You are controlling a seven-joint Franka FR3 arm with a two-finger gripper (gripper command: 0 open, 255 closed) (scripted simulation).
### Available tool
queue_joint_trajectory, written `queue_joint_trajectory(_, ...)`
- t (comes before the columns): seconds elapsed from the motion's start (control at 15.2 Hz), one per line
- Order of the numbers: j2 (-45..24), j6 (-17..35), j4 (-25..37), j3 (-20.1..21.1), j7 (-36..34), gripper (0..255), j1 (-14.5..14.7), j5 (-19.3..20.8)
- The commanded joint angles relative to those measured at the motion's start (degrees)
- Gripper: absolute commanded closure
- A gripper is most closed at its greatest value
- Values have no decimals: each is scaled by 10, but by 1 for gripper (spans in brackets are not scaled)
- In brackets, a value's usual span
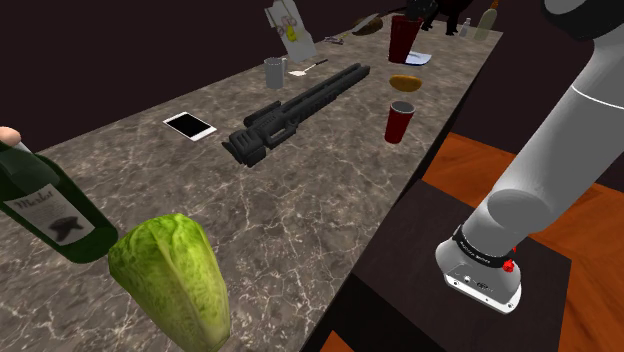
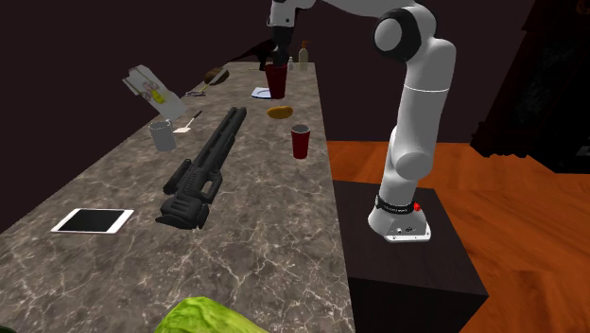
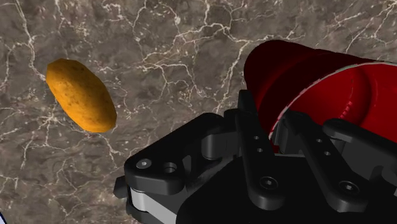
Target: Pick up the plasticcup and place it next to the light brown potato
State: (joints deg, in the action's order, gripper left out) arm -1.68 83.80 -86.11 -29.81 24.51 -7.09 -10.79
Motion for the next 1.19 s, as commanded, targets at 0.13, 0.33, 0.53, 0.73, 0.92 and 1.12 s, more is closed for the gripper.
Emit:
queue_joint_trajectory(0.13, -6, 21, -18, -3, 11, 255, -3, -2)
queue_joint_trajectory(0.33, 1, 47, -48, -1, 12, 255, -1, 2)
queue_joint_trajectory(0.53, 6, 71, -77, 0, 14, 255, 0, 4)
queue_joint_trajectory(0.73, 10, 95, -104, 1, 16, 255, 1, 6)
queue_joint_trajectory(0.92, 12, 118, -130, 1, 19, 255, 2, 6)
queue_joint_trajectory(1.12, 13, 141, -154, 2, 22, 255, 3, 6)
